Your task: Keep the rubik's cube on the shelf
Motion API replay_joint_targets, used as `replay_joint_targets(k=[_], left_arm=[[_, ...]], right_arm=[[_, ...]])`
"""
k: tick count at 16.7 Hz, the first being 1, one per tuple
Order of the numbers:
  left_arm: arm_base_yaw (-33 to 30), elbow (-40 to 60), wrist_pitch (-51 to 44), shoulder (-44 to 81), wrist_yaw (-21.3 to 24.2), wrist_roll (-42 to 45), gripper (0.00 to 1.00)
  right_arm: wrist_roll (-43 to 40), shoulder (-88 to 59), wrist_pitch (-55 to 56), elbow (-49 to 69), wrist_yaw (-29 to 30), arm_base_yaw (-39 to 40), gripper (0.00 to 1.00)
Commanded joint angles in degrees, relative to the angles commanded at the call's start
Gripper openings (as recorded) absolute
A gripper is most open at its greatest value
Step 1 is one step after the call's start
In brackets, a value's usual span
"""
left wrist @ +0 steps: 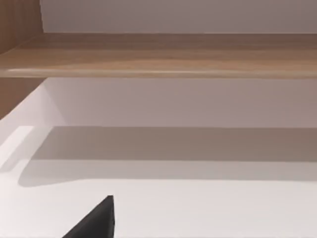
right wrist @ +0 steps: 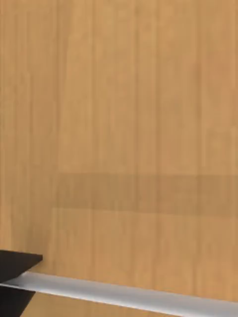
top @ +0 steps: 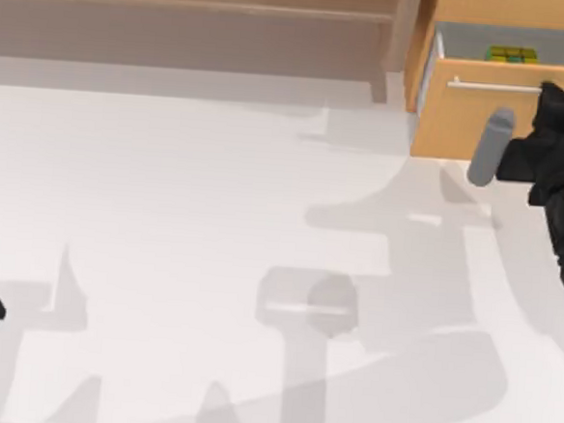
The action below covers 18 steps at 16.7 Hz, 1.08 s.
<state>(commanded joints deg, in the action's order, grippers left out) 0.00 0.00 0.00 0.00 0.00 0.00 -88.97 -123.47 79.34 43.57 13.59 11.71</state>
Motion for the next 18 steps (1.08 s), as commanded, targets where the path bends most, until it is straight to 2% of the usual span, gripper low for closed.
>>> replay_joint_targets(k=[6, 13, 18], left_arm=[[0.0, 0.0, 0.0, 0.0, 0.0, 0.0, 1.0], [0.0, 0.0, 0.0, 0.0, 0.0, 0.0, 1.0], [0.0, 0.0, 0.0, 0.0, 0.0, 0.0, 1.0]], right_arm=[[0.08, 4.54, 7.12, -12.28, 2.16, 2.22, 0.0], [0.01, 5.46, 9.22, -14.84, 2.81, 2.9, 0.0], [0.03, 7.93, 15.81, -24.48, 5.58, 5.7, 0.0]])
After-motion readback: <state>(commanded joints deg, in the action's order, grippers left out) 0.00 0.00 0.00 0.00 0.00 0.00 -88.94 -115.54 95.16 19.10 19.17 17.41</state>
